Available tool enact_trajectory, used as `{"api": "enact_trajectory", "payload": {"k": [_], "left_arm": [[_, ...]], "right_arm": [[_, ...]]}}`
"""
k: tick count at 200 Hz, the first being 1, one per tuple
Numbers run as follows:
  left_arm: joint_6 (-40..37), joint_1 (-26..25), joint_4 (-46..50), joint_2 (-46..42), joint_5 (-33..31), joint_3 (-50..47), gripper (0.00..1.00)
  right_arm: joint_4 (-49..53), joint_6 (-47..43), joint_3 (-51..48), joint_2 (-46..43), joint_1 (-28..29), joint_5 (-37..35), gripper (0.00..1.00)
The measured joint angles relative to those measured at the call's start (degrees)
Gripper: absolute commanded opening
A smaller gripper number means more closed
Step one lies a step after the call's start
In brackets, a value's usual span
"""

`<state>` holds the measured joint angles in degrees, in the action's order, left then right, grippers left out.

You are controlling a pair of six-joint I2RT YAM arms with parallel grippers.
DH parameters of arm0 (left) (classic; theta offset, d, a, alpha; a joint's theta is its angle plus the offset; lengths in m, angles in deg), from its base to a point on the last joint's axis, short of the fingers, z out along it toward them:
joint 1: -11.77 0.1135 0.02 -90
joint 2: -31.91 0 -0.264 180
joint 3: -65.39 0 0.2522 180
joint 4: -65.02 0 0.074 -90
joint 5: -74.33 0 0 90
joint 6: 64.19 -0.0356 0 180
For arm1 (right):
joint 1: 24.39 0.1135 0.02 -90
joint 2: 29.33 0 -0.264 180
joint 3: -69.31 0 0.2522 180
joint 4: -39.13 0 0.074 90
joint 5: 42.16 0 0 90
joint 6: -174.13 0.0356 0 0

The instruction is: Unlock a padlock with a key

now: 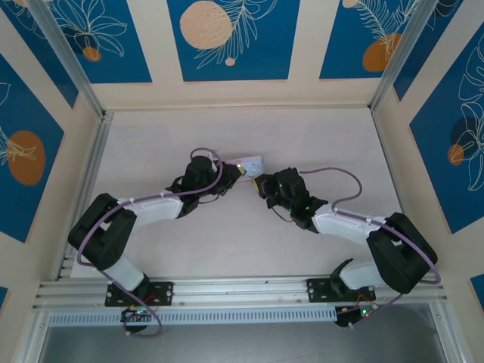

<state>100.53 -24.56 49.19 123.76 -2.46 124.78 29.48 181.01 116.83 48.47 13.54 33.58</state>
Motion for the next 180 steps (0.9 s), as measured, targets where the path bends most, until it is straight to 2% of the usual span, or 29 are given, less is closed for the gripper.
{"api": "enact_trajectory", "payload": {"k": [180], "left_arm": [[-0.02,0.0,0.07,-0.52,-0.9,-0.24,0.0]], "right_arm": [[-1.9,0.0,2.64,3.43,0.0,-0.15,0.0]]}}
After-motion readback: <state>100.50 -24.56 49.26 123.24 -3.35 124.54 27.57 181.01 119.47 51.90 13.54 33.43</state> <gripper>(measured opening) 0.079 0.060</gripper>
